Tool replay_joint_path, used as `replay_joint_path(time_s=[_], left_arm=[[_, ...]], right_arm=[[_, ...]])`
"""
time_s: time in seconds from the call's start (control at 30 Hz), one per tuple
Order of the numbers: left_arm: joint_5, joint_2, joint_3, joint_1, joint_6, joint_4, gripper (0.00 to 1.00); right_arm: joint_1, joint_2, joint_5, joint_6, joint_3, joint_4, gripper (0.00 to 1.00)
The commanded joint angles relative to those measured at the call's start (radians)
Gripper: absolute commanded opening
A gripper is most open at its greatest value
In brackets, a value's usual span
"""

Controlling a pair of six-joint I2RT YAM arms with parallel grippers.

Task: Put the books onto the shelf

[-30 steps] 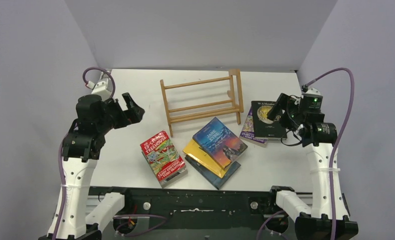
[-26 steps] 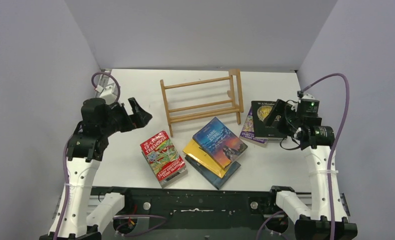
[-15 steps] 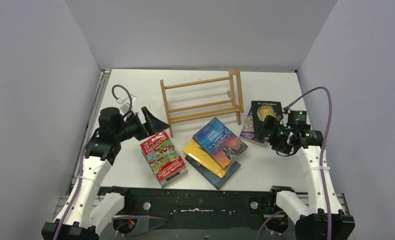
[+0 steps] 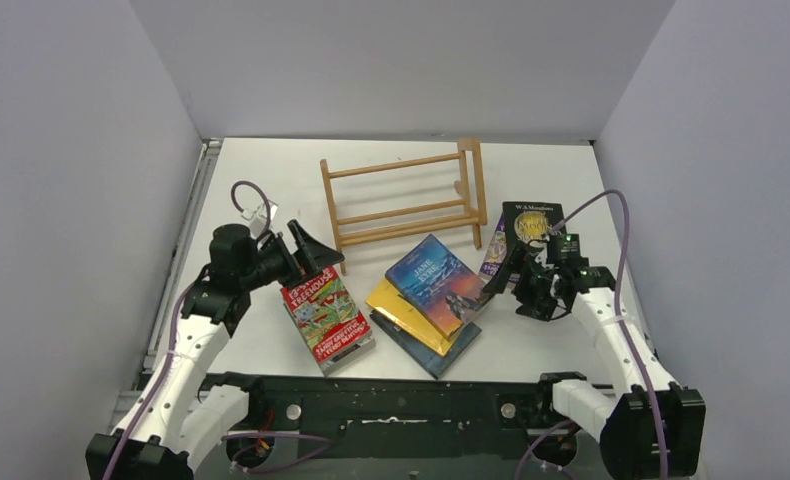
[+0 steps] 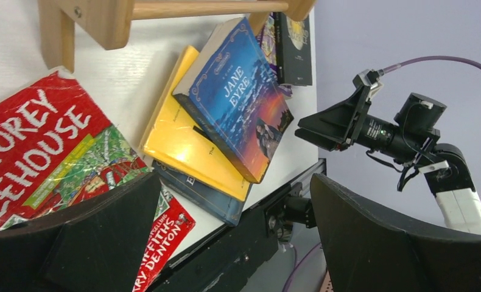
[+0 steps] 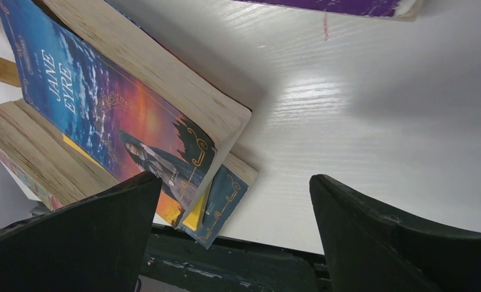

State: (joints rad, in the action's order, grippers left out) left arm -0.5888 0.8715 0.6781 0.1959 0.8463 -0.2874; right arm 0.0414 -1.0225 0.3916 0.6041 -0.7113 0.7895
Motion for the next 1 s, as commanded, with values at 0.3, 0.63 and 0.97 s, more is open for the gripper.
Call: replay_joint_path(time_s=[0.3, 0.63, 0.97], left_arm=[[-0.002, 0.058, 0.005, 0.003, 0.046, 0.071, 0.93], [-0.006, 0.048, -0.007, 0.003, 0.076, 0.096, 0.93], [-0.012, 0.073, -0.046, 0.012, 0.143, 0.165, 0.93]], right_arm=[[0.128, -0.185, 0.018, 0.23, 0.19, -0.691, 0.97], [0.161, -0.161, -0.036, 0.353, 0.296, -0.886, 0.69], [0.149, 0.088, -0.101, 0.323, 0.277, -0.64, 0.43]])
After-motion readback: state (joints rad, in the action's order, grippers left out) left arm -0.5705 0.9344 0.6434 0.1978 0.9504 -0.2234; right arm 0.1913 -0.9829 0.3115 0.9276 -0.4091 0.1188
